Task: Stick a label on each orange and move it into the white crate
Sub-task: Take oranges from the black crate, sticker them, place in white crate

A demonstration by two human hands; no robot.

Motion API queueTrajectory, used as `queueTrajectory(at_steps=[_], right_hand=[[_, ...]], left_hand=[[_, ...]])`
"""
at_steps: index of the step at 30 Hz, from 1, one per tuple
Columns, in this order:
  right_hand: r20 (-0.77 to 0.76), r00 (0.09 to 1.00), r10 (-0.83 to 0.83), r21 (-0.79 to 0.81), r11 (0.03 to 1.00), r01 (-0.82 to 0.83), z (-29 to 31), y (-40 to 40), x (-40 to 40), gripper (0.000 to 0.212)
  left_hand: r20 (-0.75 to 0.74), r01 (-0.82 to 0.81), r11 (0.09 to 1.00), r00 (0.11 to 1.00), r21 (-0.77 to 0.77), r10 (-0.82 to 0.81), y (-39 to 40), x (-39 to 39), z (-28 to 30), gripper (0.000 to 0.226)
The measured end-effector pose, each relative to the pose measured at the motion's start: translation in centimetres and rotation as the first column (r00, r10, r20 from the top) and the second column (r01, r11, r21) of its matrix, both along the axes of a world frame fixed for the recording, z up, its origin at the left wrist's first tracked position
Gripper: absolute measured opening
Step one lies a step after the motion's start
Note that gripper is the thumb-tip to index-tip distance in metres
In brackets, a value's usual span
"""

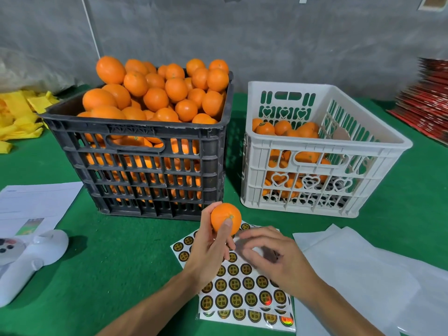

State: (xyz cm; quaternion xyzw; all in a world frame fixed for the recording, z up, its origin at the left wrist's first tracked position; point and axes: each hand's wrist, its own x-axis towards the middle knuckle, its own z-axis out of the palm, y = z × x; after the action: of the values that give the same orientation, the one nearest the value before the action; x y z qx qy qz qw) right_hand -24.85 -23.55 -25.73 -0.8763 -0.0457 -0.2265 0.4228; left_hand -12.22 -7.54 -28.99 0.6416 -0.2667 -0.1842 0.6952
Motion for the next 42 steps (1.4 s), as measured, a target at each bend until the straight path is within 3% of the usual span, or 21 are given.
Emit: queueTrajectory(at_steps=[2, 4, 11, 13, 16, 18, 20, 24, 27, 31, 34, 36, 38, 40, 42], right_hand=[[0.003, 0.998, -0.061, 0.278, 0.959, 0.057, 1.0, 0.6, 0.5, 0.014], [0.029, 0.993, -0.116, 0.395, 0.914, 0.096, 1.8, 1.2, 1.2, 0.016], [-0.008, 0.969, -0.246, 0.394, 0.890, 0.229, 2.3, 2.2, 1.7, 0.015], [-0.029, 0.970, -0.241, 0.391, 0.891, 0.232, 2.5, 2.2, 1.5, 0.030], [-0.138, 0.985, -0.105, 0.501, 0.850, 0.161, 3.4, 1.7, 1.1, 0.068], [-0.154, 0.988, 0.017, 0.579, 0.812, 0.076, 4.2, 1.6, 1.1, 0.056], [-0.117, 0.993, 0.028, 0.612, 0.790, 0.050, 5.4, 1.8, 1.4, 0.045], [0.024, 0.987, -0.156, 0.590, 0.799, 0.112, 9.7, 1.2, 2.8, 0.036], [0.197, 0.935, -0.296, 0.559, 0.817, 0.140, 13.5, -0.3, 4.4, 0.028], [0.317, 0.851, -0.419, 0.638, 0.758, 0.136, 16.6, -1.7, 5.8, 0.031], [0.267, 0.826, -0.497, 0.520, 0.796, 0.310, 17.0, -2.5, 6.6, 0.043], [0.264, 0.817, -0.513, 0.334, 0.843, 0.421, 17.1, -3.0, 7.0, 0.047], [0.305, 0.817, -0.490, 0.171, 0.872, 0.459, 17.1, -3.4, 7.4, 0.046], [0.310, 0.818, -0.485, 0.035, 0.865, 0.500, 16.7, -3.8, 8.2, 0.047], [0.308, 0.807, -0.505, -0.105, 0.825, 0.556, 16.0, -3.8, 9.3, 0.048]], left_hand=[[0.002, -0.011, 1.000, 1.000, 0.000, 0.011, -0.2, 0.2, -0.2, 0.062], [-0.002, -0.014, 1.000, 1.000, 0.005, 0.014, -0.4, 0.3, -0.2, 0.062], [0.100, 0.042, 0.998, 0.994, 0.041, -0.045, 0.0, -0.5, 0.5, 0.056], [0.096, 0.046, 0.998, 0.994, 0.034, -0.049, 0.2, -0.7, 1.1, 0.056], [0.122, 0.062, 0.998, 0.990, 0.015, -0.064, 0.7, -1.1, 2.4, 0.063], [0.159, 0.105, 0.994, 0.982, -0.008, -0.102, 0.8, -1.7, 3.7, 0.066], [0.178, 0.138, 0.989, 0.976, -0.058, -0.125, 0.1, -2.2, 5.6, 0.064], [0.242, 0.028, 0.997, 0.970, -0.079, -0.008, -2.6, -2.4, 11.6, 0.071], [0.364, -0.013, 0.996, 0.930, -0.084, 0.043, -4.5, -1.0, 16.8, 0.059], [0.499, -0.143, 0.989, 0.860, 0.028, 0.111, -9.1, 2.1, 23.9, 0.060], [0.522, -0.106, 0.955, 0.851, 0.276, -0.056, -12.1, 5.3, 27.9, 0.077], [0.620, -0.143, 0.933, 0.778, 0.330, -0.100, -12.2, 8.1, 29.2, 0.055], [0.731, -0.297, 0.907, 0.682, 0.298, -0.017, -11.1, 11.8, 29.6, 0.027], [0.790, -0.481, 0.810, 0.612, 0.335, 0.037, -9.2, 16.0, 29.6, 0.033], [0.802, -0.610, 0.635, 0.597, 0.474, -0.026, -7.2, 20.3, 29.0, 0.049]])
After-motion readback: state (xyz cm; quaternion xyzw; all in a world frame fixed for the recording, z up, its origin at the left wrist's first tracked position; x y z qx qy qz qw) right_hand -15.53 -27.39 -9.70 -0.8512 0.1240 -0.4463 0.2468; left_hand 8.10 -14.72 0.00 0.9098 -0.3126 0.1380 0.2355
